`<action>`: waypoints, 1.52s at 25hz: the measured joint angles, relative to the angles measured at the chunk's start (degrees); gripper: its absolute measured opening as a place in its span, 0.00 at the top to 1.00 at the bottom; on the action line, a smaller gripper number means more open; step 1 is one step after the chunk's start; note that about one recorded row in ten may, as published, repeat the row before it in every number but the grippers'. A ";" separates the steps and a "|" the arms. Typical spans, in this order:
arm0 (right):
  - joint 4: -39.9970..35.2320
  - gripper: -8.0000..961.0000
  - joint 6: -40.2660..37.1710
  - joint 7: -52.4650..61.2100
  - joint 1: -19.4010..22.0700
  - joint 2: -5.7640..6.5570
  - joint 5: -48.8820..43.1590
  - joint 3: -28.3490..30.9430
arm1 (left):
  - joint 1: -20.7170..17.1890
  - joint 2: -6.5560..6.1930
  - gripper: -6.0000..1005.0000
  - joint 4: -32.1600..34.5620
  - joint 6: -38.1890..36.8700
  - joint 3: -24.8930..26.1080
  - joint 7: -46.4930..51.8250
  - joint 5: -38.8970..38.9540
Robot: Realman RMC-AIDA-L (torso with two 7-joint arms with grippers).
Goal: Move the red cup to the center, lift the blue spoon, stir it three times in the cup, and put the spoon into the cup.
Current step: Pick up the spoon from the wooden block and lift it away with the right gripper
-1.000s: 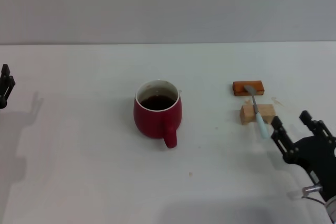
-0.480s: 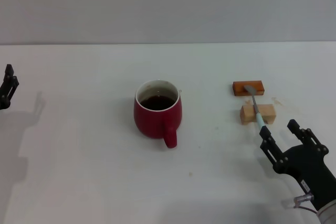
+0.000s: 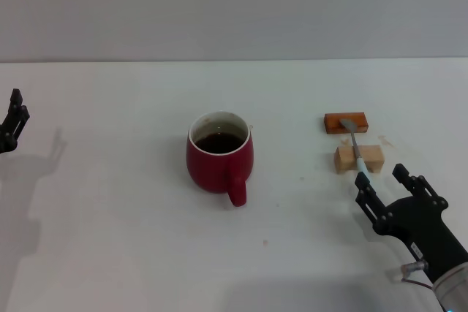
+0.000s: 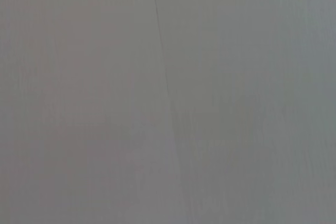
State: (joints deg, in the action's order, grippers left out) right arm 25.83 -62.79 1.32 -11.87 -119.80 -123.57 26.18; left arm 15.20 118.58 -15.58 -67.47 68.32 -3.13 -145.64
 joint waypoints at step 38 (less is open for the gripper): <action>0.17 0.30 7.47 0.00 -4.06 0.09 2.22 0.26 | 0.71 -0.11 0.16 0.02 0.44 0.06 -0.04 0.35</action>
State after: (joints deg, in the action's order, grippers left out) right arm 26.00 -55.32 1.32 -15.93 -119.70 -121.35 26.44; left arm 15.91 118.47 -15.56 -67.03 68.37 -3.17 -145.29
